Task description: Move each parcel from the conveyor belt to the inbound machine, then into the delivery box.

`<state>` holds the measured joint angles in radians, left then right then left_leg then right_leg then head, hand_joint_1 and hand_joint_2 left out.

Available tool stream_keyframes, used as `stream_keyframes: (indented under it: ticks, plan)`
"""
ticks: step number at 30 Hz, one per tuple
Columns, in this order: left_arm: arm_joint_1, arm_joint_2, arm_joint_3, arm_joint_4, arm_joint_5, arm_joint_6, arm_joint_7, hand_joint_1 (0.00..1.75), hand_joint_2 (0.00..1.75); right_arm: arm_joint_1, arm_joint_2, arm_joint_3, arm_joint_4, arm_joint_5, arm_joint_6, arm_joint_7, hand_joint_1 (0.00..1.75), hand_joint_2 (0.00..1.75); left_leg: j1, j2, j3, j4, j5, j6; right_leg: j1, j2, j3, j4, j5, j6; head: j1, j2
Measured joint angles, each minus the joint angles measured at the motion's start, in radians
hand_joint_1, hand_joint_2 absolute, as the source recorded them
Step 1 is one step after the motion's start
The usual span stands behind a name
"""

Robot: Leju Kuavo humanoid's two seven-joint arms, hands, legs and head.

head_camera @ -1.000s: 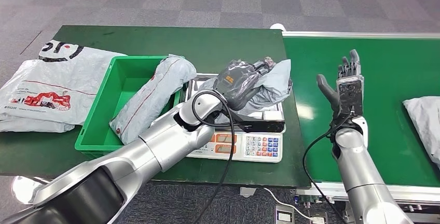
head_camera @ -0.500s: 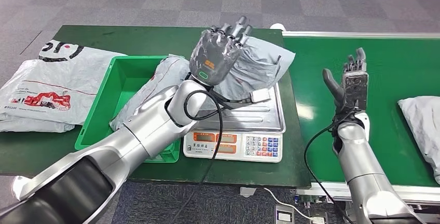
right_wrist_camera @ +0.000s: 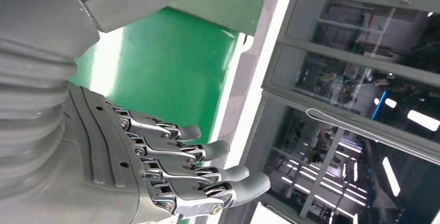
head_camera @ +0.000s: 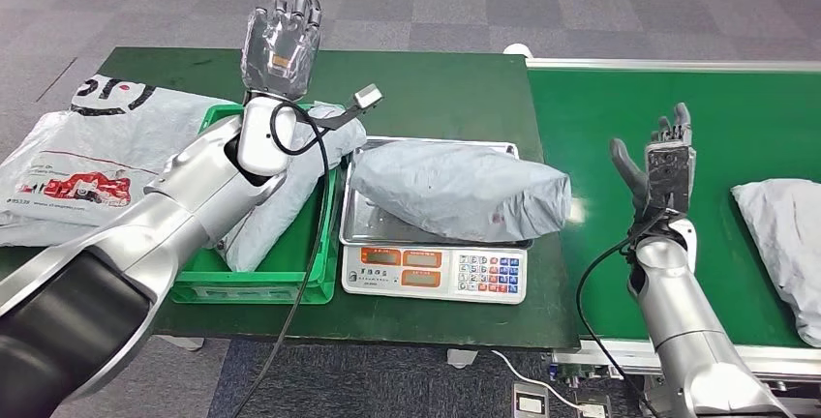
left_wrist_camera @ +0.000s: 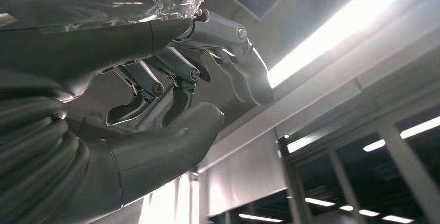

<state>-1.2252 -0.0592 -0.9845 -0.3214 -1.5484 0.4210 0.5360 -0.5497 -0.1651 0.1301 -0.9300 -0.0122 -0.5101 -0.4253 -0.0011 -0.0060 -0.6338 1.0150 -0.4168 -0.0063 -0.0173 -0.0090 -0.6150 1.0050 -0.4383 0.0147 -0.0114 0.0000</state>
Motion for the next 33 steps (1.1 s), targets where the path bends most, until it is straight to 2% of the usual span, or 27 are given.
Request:
stream_keyframes:
  ticks: [4,8,11,15,19,21,25,28,33]
  plan:
    - [-0.015,0.029,-0.037,0.018,0.0,-0.096,-0.014,1.74,1.75,0.008,-0.014,0.0,0.0,-0.005,0.01,0.006,0.0,1.75,-0.001,0.0,0.0,0.0,0.0,0.0,0.0,0.0,0.0,0.0,0.0,0.0,0.0,0.0]
    - [-0.017,0.06,-0.05,0.037,0.001,-0.181,-0.037,0.0,1.75,0.018,-0.031,0.0,-0.001,-0.013,0.021,0.01,0.0,1.75,0.0,0.001,0.0,0.0,0.0,0.0,0.0,0.0,0.0,0.0,0.0,0.0,0.0,0.0]
    - [-0.014,0.083,-0.048,0.05,0.041,-0.227,-0.065,0.0,1.75,0.03,-0.043,0.0,-0.012,-0.019,0.029,0.016,0.0,1.75,0.0,0.0,0.0,0.0,0.0,0.0,0.0,0.0,0.0,0.0,0.0,0.0,0.0,0.0]
    - [0.015,0.091,0.018,0.051,0.243,-0.105,-0.168,0.0,1.75,0.045,-0.055,0.0,-0.034,-0.017,0.044,0.035,0.0,1.75,0.0,0.0,0.0,0.0,0.0,0.0,0.0,0.0,0.0,0.0,0.0,0.0,0.0,0.0]
    - [0.052,0.07,0.165,0.03,0.496,0.053,-0.408,0.0,1.75,0.039,-0.056,0.0,-0.035,-0.006,0.072,0.041,0.0,1.75,-0.001,0.0,0.0,0.0,0.0,0.0,0.0,0.0,0.0,0.0,0.0,0.0,0.0,0.0]
    - [0.066,0.053,0.251,0.009,0.599,0.084,-0.529,0.0,1.75,0.029,-0.055,0.0,-0.031,-0.004,0.08,0.039,0.0,1.75,-0.001,0.0,-0.001,0.0,0.0,0.0,-0.001,0.0,0.0,0.0,0.0,0.0,0.0,0.0]
    - [0.088,0.021,0.386,-0.033,0.72,0.085,-0.67,0.0,1.75,0.01,-0.051,0.0,-0.021,-0.002,0.082,0.035,0.0,1.75,-0.001,0.0,0.0,0.0,0.0,0.0,-0.001,-0.001,0.0,0.0,0.0,0.0,0.0,0.0]
    - [0.102,0.001,0.454,-0.06,0.801,0.039,-0.745,0.0,1.75,0.006,-0.048,0.0,-0.018,0.001,0.082,0.036,0.0,1.75,-0.001,0.0,0.0,0.0,0.0,0.0,-0.001,-0.001,0.0,0.0,0.0,0.0,0.0,0.0]
    - [0.133,-0.028,0.54,-0.096,0.9,-0.026,-0.824,0.0,1.75,0.005,-0.048,0.0,-0.018,0.008,0.082,0.045,0.0,1.75,-0.001,0.0,0.0,0.0,0.0,0.0,0.0,-0.001,0.0,0.0,0.0,0.0,0.0,0.0]
